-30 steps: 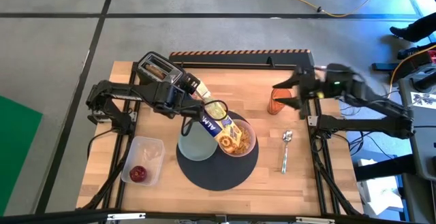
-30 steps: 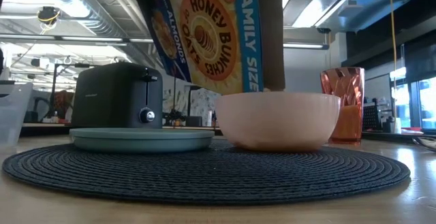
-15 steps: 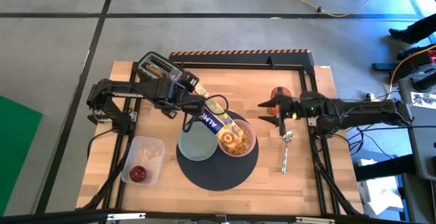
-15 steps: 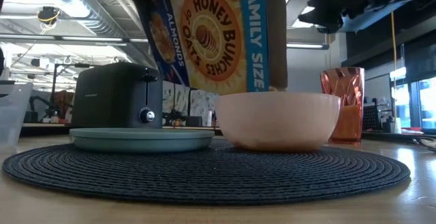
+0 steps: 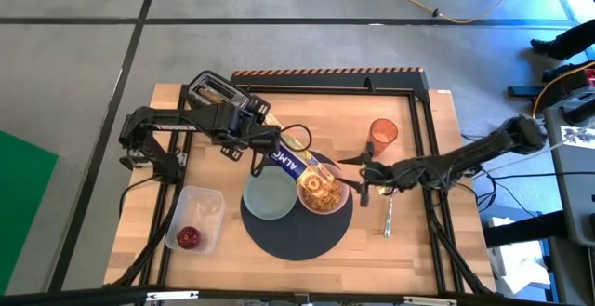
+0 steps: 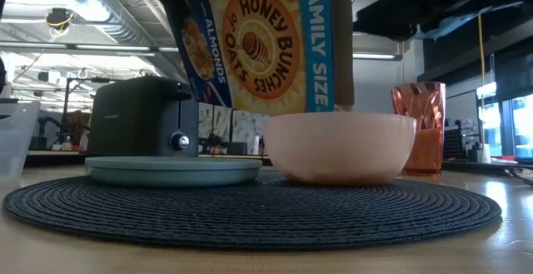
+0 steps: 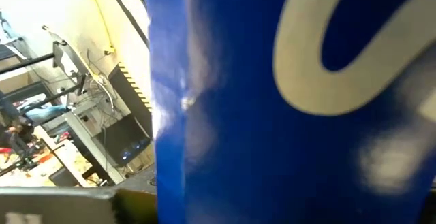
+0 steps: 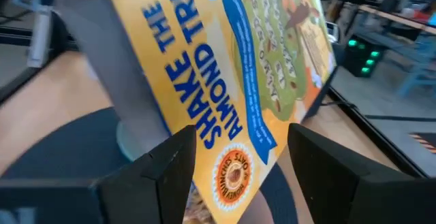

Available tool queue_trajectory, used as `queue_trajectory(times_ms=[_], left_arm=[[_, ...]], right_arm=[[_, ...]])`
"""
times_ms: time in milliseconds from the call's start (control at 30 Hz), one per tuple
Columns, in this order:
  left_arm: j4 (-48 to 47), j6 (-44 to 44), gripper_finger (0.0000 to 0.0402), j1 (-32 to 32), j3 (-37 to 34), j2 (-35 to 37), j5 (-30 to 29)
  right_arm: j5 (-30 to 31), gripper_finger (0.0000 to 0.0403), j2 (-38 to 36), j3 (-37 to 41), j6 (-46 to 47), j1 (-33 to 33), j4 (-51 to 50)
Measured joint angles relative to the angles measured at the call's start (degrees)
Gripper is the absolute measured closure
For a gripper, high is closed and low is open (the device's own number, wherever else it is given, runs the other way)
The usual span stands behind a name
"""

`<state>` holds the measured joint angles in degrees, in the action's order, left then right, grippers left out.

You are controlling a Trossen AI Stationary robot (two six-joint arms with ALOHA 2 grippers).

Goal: Arrange a breakfast setting
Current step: Pour the cereal into the light pink bowl

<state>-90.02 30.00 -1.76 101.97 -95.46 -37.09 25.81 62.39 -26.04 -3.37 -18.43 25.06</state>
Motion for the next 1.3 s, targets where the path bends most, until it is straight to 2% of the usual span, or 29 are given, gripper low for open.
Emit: queue_trajectory(times_ms=[200,300,400,567,700,867,967,1133,1300], left_arm=[[0.0,-1.4,0.0211,0.0,0.0,0.0,0.8],[-0.1,-1.4,0.0211,0.0,0.0,0.0,0.9],[-0.1,-1.4,0.0211,0.0,0.0,0.0,0.9],[0.0,-1.5,0.0211,0.0,0.0,0.0,0.9],[0.0,-1.6,0.0211,0.0,0.0,0.0,0.8],[0.0,-1.6,0.0211,0.0,0.0,0.0,1.6],[0.0,-1.6,0.0211,0.0,0.0,0.0,1.8],[0.0,-3.1,0.0211,0.4,0.0,0.0,1.8],[0.0,-4.0,0.0211,0.6,0.0,0.0,2.3]], right_arm=[[-0.7,0.0182,7.7,0.0,-1.3,0.0,9.3],[-1.0,0.0182,8.9,0.0,-1.5,0.0,10.9],[1.2,0.0182,8.8,0.0,-1.6,0.0,10.6],[3.7,0.0182,6.9,0.0,-3.1,0.0,8.3],[5.2,0.0182,3.5,0.0,-2.3,-0.4,2.0],[4.6,0.0182,-4.1,0.0,1.6,-3.8,-5.7],[2.2,0.0182,-5.4,0.0,3.8,-5.1,-7.7],[1.5,0.0182,-0.8,0.0,4.9,-5.2,-6.3],[3.6,0.0182,4.7,-0.1,3.0,-5.2,1.4]])
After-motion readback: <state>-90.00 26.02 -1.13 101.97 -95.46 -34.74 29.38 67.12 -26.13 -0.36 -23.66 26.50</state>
